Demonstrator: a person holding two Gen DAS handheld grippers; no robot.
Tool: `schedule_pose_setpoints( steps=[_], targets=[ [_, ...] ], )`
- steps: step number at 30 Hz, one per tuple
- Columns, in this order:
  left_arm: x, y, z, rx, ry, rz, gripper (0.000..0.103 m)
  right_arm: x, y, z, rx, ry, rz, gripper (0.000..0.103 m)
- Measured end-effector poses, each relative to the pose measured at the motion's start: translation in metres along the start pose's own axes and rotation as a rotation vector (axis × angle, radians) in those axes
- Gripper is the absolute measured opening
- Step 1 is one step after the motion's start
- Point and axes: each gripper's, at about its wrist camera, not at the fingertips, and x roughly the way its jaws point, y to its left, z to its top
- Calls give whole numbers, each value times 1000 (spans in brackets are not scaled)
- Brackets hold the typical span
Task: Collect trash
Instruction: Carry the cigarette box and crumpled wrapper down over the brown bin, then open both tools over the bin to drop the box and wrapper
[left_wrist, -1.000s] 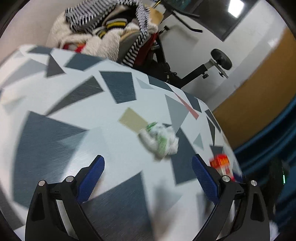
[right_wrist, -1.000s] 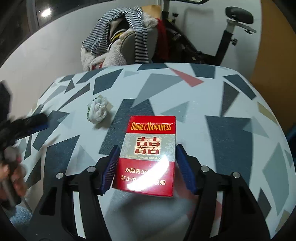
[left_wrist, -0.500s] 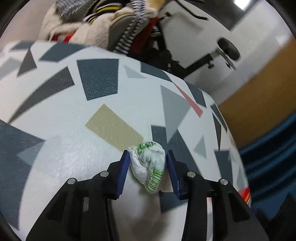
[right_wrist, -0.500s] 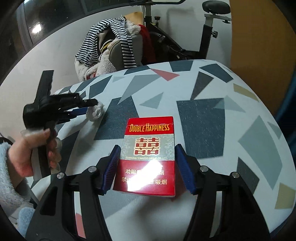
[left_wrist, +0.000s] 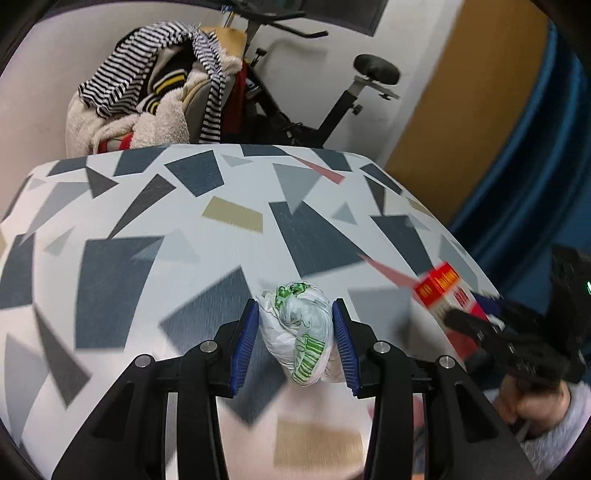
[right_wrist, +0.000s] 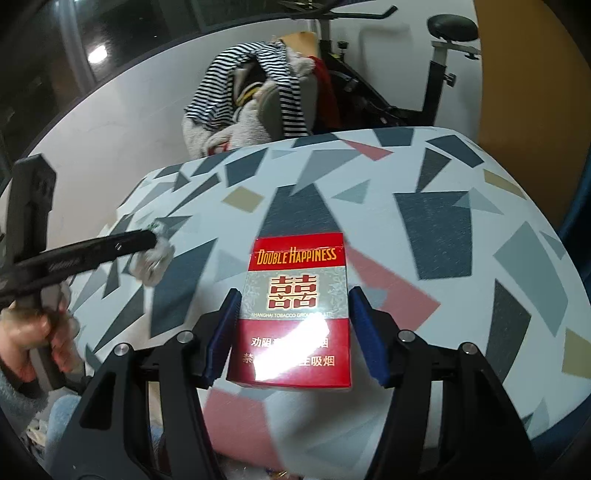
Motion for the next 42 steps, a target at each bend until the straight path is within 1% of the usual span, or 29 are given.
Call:
schedule_pose_setpoints(
  steps=[5, 9, 12, 15, 21, 25, 27, 28, 29, 33, 35, 36, 38, 41, 42],
  targets=[
    [-48, -17, -50, 46, -28, -6, 40, -21, 24, -14, -40, -12, 18, 60],
    [-72, -32, -95, 71, -10, -21, 40, -39, 41, -27, -64, -31, 34, 60],
    [-80, -42, -128, 89, 7, -35, 40, -51, 50, -40, -84, -40, 41, 60],
    [-81, -49, -154, 83, 34, -49, 40, -58, 57, -55, -97, -32, 45, 60],
    [-82, -58, -188, 108, 72, -50, 40, -69, 65, -75, -96, -19, 54, 60],
    [-85, -61, -199, 130, 83, -45, 41, -70, 68, -87, -106, -4, 55, 60],
    [-88, -60, -201, 125, 79, -45, 47, -70, 69, -92, -113, 7, 54, 60],
    [-90, -60, -201, 121, 71, -40, 54, -70, 70, -94, -115, 9, 53, 60],
    [-94, -60, -199, 116, 56, -33, 60, -70, 71, -96, -119, 12, 52, 60],
    [-109, -55, -189, 80, -6, 10, 69, -69, 76, -105, -132, 33, 54, 60],
    [-119, -50, -185, 57, -40, 29, 77, -66, 79, -110, -139, 51, 60, 60],
    [-124, -48, -184, 45, -53, 36, 79, -66, 80, -112, -141, 57, 63, 60],
    [-131, -43, -179, 25, -71, 53, 85, -64, 83, -115, -146, 70, 69, 60],
    [-142, -35, -177, 1, -95, 89, 91, -59, 89, -124, -155, 100, 84, 60],
    [-145, -33, -177, -4, -100, 99, 92, -56, 92, -129, -159, 114, 88, 60]
  ],
)
